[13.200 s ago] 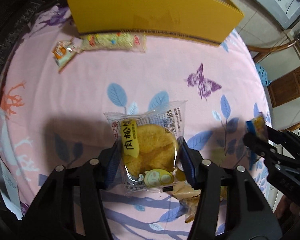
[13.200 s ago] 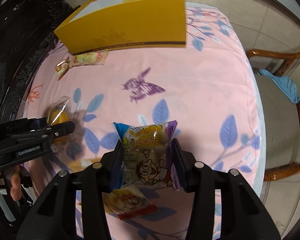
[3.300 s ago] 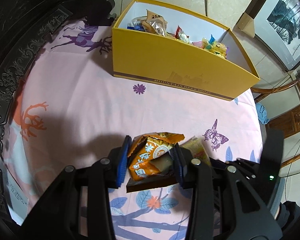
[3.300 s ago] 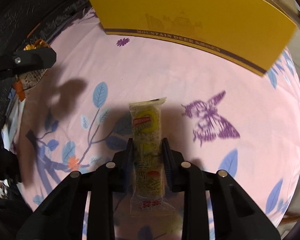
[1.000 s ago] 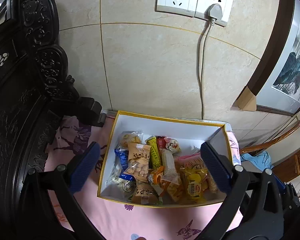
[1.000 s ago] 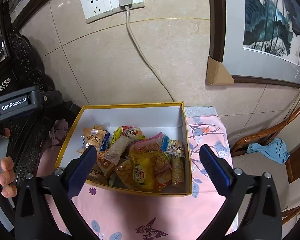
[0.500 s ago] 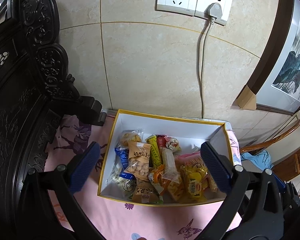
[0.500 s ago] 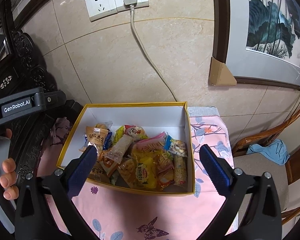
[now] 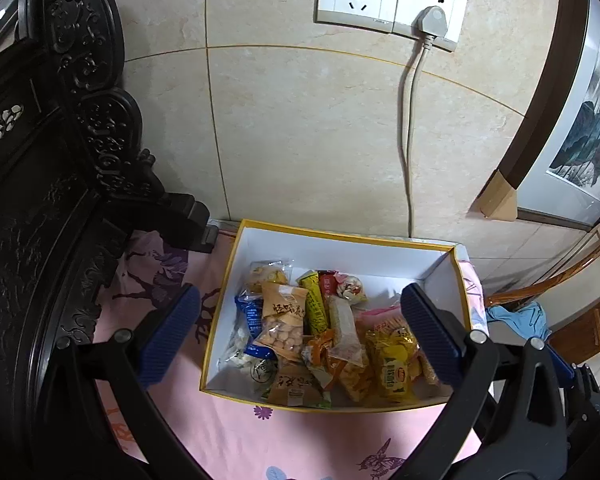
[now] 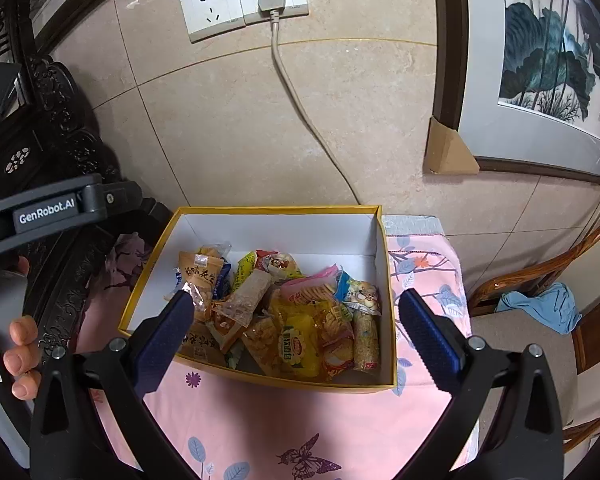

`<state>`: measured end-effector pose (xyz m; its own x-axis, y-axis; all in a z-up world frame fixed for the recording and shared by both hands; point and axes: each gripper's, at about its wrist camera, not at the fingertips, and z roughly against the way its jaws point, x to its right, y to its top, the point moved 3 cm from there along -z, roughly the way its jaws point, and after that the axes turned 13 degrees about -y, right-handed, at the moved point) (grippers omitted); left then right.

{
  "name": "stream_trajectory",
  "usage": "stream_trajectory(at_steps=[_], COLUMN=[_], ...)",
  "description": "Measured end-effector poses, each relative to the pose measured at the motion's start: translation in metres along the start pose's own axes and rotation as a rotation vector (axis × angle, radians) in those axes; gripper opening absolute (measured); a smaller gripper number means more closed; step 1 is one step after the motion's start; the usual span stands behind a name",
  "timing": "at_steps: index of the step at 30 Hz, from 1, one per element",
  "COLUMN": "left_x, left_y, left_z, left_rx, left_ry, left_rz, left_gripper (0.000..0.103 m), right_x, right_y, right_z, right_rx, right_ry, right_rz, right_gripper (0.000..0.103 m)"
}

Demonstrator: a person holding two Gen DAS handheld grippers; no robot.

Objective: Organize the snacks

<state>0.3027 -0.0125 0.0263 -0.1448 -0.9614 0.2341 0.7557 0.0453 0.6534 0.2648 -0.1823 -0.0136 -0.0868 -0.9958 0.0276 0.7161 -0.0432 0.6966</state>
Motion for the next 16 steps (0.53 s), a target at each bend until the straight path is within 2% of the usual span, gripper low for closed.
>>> stream_trajectory(at_steps=[16], left_x=[-0.0026], left_y=[-0.0022], left_z=[-0.0015], left_rx=[-0.015], left_ry=[-0.008], left_rz=[0.012], left_gripper=[0.101], right_x=[-0.0038], right_y=[0.0001], right_z=[0.0013], right_rx=[-0.002], right_ry=[0.006], right_rz=[0.007], right_gripper=[0.102])
